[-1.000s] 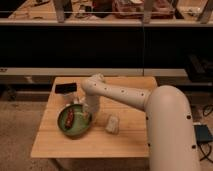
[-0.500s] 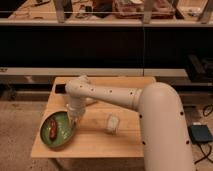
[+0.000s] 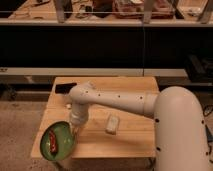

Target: Drag the ceramic bowl in a circle

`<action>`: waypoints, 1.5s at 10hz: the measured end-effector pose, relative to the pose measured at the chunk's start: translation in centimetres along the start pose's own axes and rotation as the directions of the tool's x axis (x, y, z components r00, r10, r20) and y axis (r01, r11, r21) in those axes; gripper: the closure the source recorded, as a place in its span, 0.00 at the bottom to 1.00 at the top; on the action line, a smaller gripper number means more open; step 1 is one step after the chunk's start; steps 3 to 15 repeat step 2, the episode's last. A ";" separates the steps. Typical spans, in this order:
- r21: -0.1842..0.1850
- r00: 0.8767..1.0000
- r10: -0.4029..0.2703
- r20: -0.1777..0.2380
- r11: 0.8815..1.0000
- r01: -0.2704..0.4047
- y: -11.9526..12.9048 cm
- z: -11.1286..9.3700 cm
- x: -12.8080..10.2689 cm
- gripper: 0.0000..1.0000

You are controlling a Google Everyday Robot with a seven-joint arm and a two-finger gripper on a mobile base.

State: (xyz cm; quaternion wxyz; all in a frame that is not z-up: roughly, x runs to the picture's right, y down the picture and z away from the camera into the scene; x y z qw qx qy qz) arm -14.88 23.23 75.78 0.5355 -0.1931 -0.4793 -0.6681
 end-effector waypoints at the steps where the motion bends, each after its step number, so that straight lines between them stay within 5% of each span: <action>1: 0.001 1.000 0.004 0.012 1.000 -0.004 0.9 0.2 -1.2 1.00; 15: -0.005 1.000 0.013 0.024 1.000 -0.013 2.0 0.4 -2.4 1.00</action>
